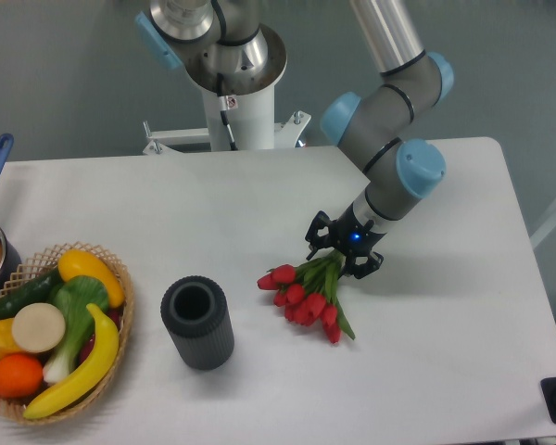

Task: Pick up the flowers from the table
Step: 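Close the gripper on the tulip stems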

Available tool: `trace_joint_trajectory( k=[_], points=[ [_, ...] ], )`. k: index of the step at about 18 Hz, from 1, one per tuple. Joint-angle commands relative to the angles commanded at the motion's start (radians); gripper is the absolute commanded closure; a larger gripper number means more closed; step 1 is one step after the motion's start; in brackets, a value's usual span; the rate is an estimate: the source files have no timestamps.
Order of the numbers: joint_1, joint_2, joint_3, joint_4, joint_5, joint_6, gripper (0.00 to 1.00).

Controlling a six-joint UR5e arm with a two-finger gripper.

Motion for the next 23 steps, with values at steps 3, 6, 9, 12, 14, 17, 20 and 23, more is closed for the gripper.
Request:
trace_joint_trajectory(
  k=[3,6,9,12,14,17,20,23],
  points=[
    [0.002,0.002,0.002,0.000,0.000,-0.003,0.49],
    [0.002,0.003,-0.002,-0.002,0.000,-0.012,0.53],
    [0.002,0.003,-0.003,-0.002,-0.002,-0.028,0.57],
    [0.002,0.009,-0.003,-0.003,0.000,-0.038,0.60],
    [0.003,0.011,-0.006,-0.002,0.000,-0.038,0.61],
    [0.003,0.017,-0.005,-0.002,-0.002,-0.041,0.63],
    [0.003,0.017,-0.005,-0.002,-0.002,-0.041,0.63],
    [0.006,0.028,-0.005,-0.002,-0.002,-0.041,0.63]
  ],
)
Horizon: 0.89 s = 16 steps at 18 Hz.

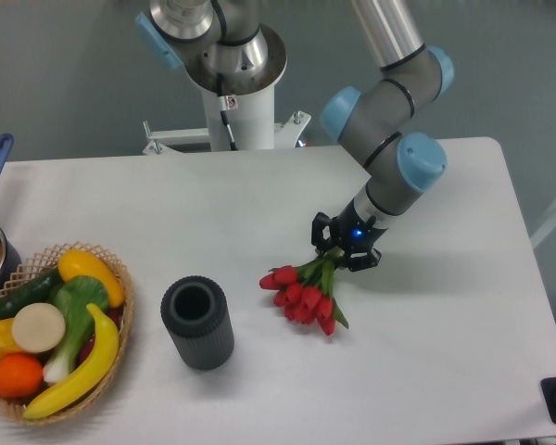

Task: Pick up the flowers from the table
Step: 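Close the gripper on the tulip stems, then lift the gripped tulip bunch up off the table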

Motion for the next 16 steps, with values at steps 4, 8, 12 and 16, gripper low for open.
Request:
trace_joint_trajectory(
  k=[4,8,12,16],
  points=[
    [0.009,0.046,-0.003,-0.006,0.000,-0.002,0.63],
    [0.018,0.127,0.000,-0.006,-0.009,-0.011,0.63],
    [0.041,0.216,0.008,-0.006,-0.081,-0.011,0.63],
    [0.055,0.273,0.049,-0.002,-0.270,-0.085,0.63]
  ],
)
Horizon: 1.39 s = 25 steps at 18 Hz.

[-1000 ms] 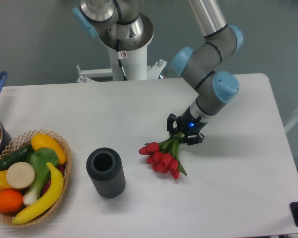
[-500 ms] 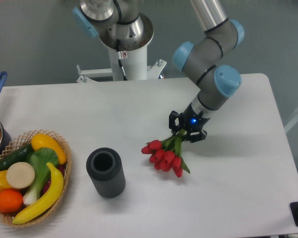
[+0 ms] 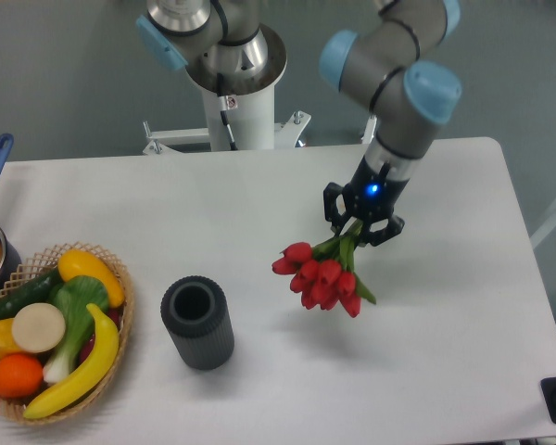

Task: Pick up the flowers from the table
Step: 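Lift the gripped tulip bunch up off the table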

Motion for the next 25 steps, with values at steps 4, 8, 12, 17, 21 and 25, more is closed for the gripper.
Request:
trace_joint_trajectory(
  k=[4,8,12,17,21,25],
  points=[
    [-0.015,0.022,0.078,0.002,-0.127,-0.098,0.63],
    [-0.025,0.057,0.109,0.003,-0.299,-0.142,0.63],
    [-0.040,0.062,0.114,0.012,-0.424,-0.142,0.63],
    [-0.014,0.068,0.097,0.015,-0.516,-0.157,0.63],
    [-0.028,0.066,0.092,0.017,-0.517,-0.155,0.63],
    [-0.029,0.065,0.097,0.018,-0.517,-0.155,0.63]
  ],
)
